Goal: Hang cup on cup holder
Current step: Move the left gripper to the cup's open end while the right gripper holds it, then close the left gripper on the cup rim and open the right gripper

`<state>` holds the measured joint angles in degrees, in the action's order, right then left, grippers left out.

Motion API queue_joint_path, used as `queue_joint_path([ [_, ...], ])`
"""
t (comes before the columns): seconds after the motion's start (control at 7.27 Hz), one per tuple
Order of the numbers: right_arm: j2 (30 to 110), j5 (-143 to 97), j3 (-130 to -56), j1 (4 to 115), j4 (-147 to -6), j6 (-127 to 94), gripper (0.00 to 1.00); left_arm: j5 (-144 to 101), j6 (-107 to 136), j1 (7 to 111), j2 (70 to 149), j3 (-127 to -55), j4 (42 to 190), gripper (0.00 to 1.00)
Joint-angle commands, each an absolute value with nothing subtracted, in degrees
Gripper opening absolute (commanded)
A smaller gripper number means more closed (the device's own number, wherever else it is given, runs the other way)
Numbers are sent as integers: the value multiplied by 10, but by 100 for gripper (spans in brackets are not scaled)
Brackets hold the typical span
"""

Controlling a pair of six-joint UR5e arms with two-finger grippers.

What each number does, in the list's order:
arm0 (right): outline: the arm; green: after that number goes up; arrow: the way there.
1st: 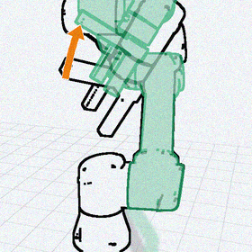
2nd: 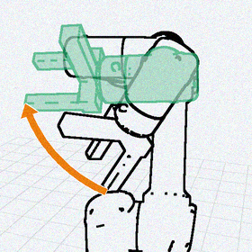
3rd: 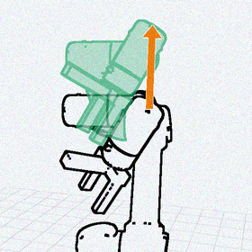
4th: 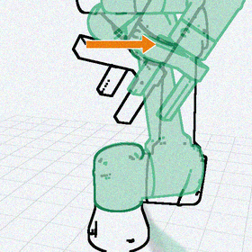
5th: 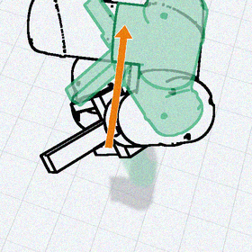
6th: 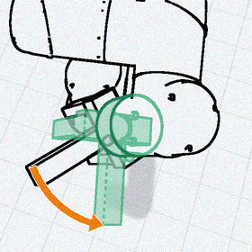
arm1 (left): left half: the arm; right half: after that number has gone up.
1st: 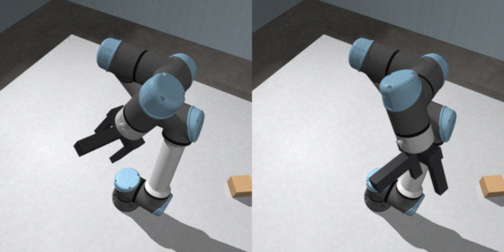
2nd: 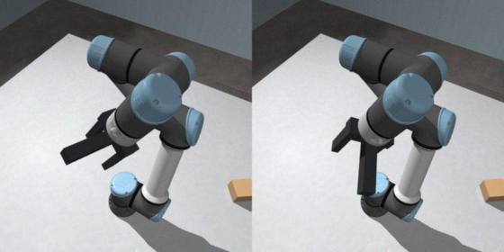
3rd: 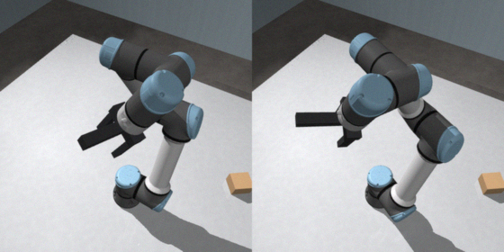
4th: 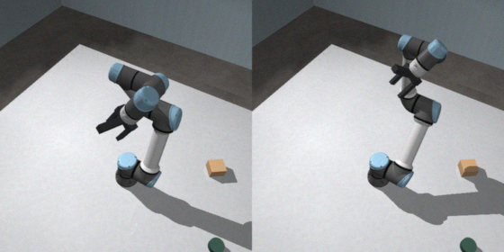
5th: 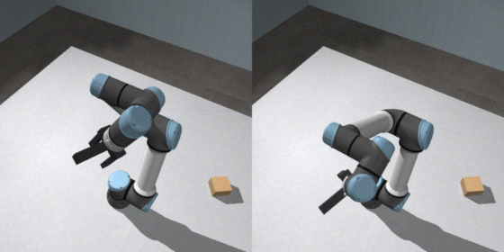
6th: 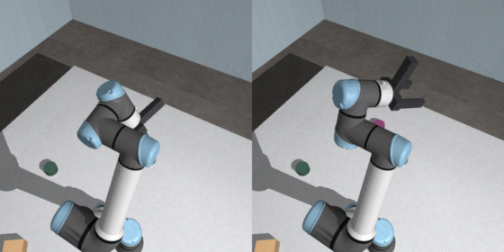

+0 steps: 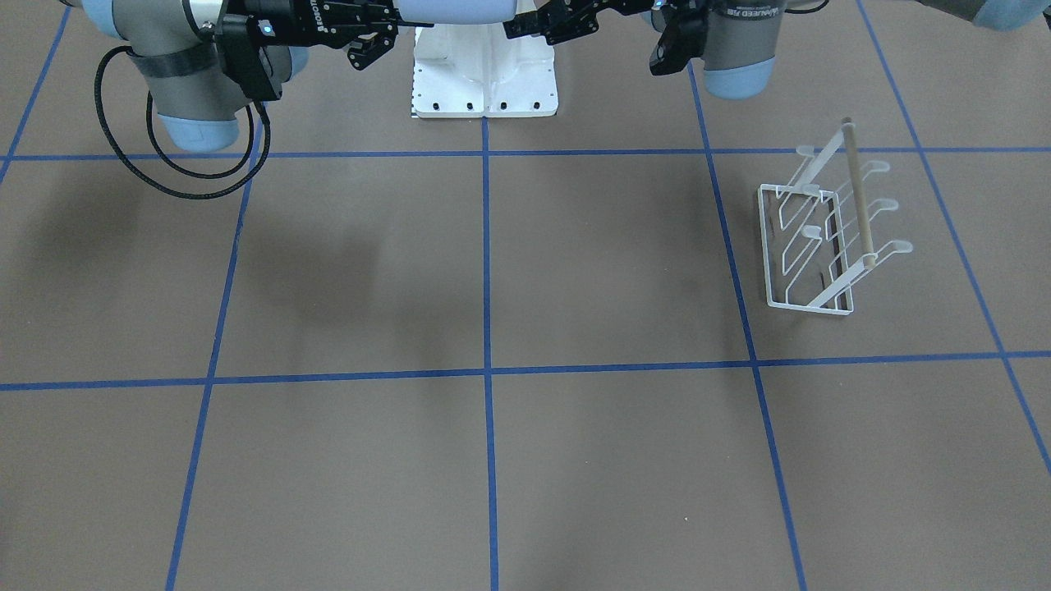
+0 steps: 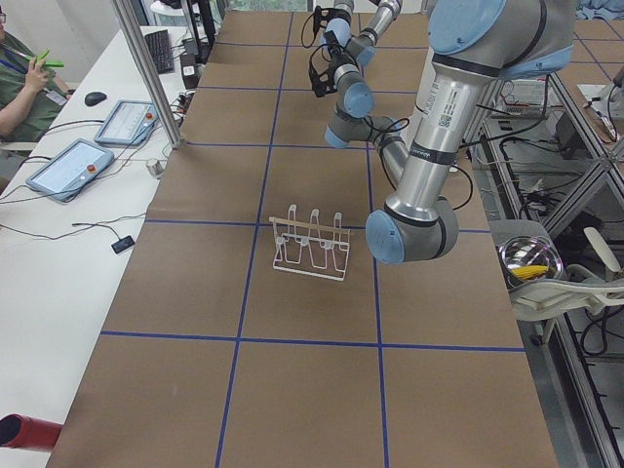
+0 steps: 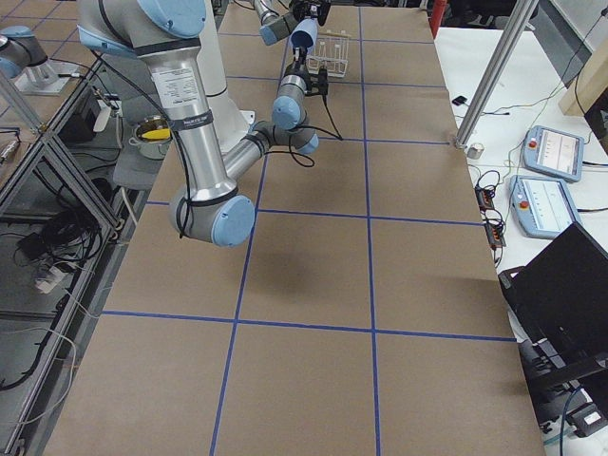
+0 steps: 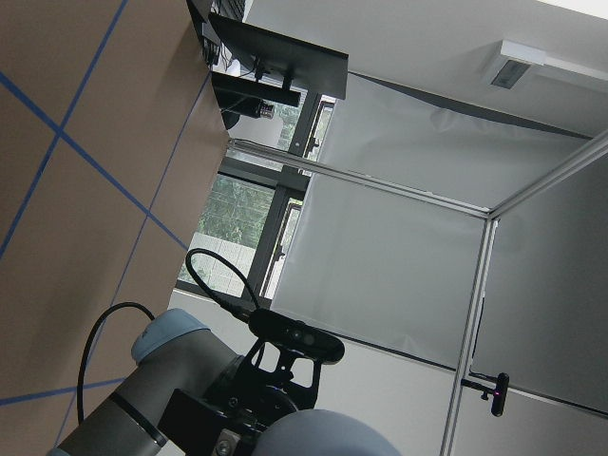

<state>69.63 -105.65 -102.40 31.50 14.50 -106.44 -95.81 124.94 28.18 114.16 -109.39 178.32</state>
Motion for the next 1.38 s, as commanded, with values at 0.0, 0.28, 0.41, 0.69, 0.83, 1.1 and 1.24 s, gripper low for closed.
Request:
queue_joint_path([
  [0.0,697,-1056,-1021,310,148,-1064,0,-958,1248,269,1149,-1093,1782,98],
  [0.28,697,-1048,-1022,309,148,-1064,0,-958,1247,268,1150,-1093,1782,98],
  [0.41,697,-1048,-1022,308,149,-1064,0,-959,1247,268,1150,-1093,1782,98],
  [0.69,698,-1048,-1021,308,149,-1064,0,-959,1247,268,1150,-1094,1782,91],
  [0.83,698,-1048,-1022,305,149,-1064,0,-959,1246,268,1150,-1096,1785,57],
  [1.1,701,-1034,-1027,293,149,-1068,100,-960,1239,269,1139,-1107,1785,0],
  [1.24,703,-1034,-1028,293,149,-1068,100,-961,1237,270,1139,-1107,1785,0],
])
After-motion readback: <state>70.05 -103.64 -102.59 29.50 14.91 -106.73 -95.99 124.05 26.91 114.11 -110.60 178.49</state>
